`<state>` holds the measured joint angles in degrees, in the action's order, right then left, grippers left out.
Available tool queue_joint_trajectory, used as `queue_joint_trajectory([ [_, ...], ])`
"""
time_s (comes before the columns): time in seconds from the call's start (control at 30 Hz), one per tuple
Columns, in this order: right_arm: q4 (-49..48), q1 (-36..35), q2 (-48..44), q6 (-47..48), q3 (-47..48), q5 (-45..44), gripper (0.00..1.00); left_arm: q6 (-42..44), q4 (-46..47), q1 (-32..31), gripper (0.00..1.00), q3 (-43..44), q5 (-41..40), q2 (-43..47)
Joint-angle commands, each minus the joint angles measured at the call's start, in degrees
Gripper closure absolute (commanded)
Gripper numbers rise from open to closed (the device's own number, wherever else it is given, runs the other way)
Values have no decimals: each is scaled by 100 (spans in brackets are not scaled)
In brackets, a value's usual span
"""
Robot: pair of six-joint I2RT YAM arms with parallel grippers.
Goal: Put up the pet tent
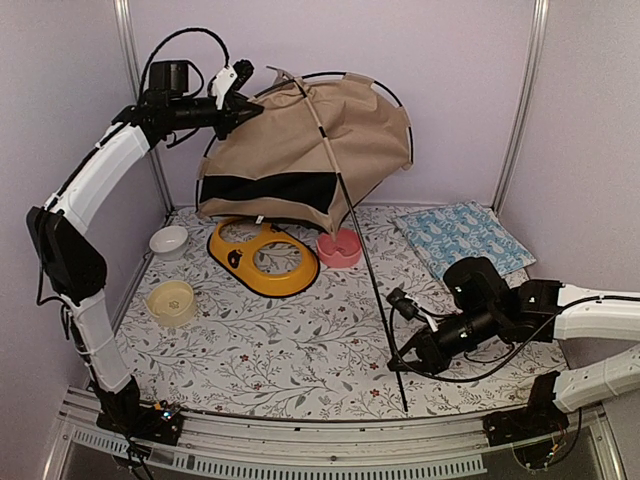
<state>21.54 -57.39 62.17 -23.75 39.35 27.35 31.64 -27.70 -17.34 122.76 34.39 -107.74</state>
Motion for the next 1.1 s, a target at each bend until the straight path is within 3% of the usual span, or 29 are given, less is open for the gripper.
queue_joint_trajectory([
  [0.0, -497, -35, 130, 94, 436, 202, 100, -440, 504, -134, 100, 35, 286, -46],
  [0.07, -736, -34, 203, 107, 542, 283, 100, -683, 805, -324, 89, -238, 18, 19],
  [0.13, -941, -35, 268, 103, 580, 297, 100, -982, 1251, -545, 64, -603, -582, 159],
  [0.23, -1192, -31, 252, 37, 535, 153, 100, -1506, 1975, -911, 40, -1200, -1823, 541],
  [0.4, -1605, -31, 166, -213, 479, -101, 100, -2077, 2732, -1691, 32, -2406, -3799, 1334],
  [0.63, -1825, -36, 280, -274, 508, 150, 100, -3158, 3566, -2746, 25, -4533, -5540, 2702],
  [0.67, -1816, -31, 286, -271, 507, 200, 100, -3362, 3555, -2790, 8, -4732, -5656, 2892],
  [0.73, -1789, -44, 280, -267, 508, 247, 100, -3557, 3550, -2833, 1, -5073, -5742, 3231],
  [0.9, -1823, -118, 188, -290, 341, 194, 100, -3578, 2950, -2800, 1, -4999, -6055, 3724],
  [1.07, -1985, -123, -108, -554, 70, -26, 100, -3865, 2224, -2509, 1, -4200, -5582, 3993],
])
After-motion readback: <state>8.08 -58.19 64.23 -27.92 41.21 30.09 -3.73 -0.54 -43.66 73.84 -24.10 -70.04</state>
